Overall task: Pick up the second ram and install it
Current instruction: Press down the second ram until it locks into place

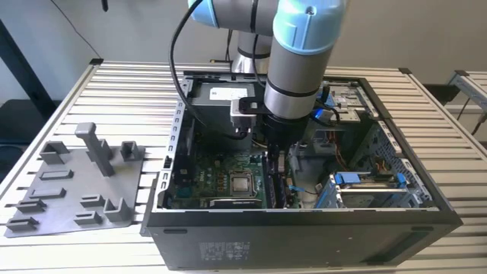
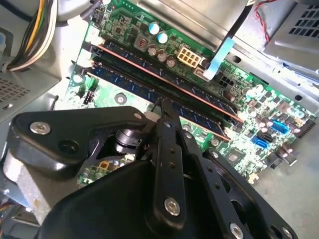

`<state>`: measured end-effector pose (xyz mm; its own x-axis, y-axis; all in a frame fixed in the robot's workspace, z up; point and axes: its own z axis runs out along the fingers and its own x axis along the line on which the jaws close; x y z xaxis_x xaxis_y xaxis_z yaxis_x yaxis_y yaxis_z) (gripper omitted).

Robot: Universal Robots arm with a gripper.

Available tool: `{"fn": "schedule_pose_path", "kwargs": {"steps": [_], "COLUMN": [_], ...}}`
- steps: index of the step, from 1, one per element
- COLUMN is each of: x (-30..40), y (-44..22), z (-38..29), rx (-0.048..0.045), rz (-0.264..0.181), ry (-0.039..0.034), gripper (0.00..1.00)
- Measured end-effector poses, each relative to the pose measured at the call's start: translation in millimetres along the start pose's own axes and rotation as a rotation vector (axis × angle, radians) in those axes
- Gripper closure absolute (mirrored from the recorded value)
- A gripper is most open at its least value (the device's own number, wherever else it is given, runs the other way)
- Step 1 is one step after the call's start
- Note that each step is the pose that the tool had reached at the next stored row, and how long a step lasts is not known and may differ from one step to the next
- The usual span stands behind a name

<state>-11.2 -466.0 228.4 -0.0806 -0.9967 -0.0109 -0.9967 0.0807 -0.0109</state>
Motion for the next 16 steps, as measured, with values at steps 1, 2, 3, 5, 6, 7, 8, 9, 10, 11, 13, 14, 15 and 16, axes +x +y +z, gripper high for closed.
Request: {"fn": "schedule_pose_path", "kwargs": {"steps": [1,2,3,5,6,7,8,9,10,11,13,14,15,16], "x": [0.0,0.1,0.2,0.3,0.3,0.2,-0.2,-0.5,-0.3,-0.1,-0.2,-0.2,-0.3,-0.3], "y": [0.0,0.0,0.1,0.1,0.1,0.1,0.0,0.0,0.0,0.0,-0.1,-0.2,-0.2,-0.3], "z": [1.8,3.6,5.0,8.5,9.5,9.4,7.3,3.9,-1.0,-5.8,-15.2,-19.2,-23.2,-27.5], "rx": [0.0001,0.0,-0.0003,-0.0003,-0.0001,0.0,0.0001,0.0005,0.0002,0.0001,0.0001,0.0001,0.0001,0.0], "rz": [0.0,0.0,0.0,0.0,0.0,0.0,0.0,0.0,0.0,0.0,0.0,0.0,0.0,0.0], "ry": [-0.0001,0.0002,0.001,0.0013,0.0009,0.0006,-0.0007,-0.003,-0.0013,-0.0004,-0.0005,-0.0005,-0.0006,-0.0002], "gripper": [0.89,0.89,0.89,0.89,0.89,0.89,0.89,0.89,0.89,0.89,0.89,0.89,0.89,0.89]}}
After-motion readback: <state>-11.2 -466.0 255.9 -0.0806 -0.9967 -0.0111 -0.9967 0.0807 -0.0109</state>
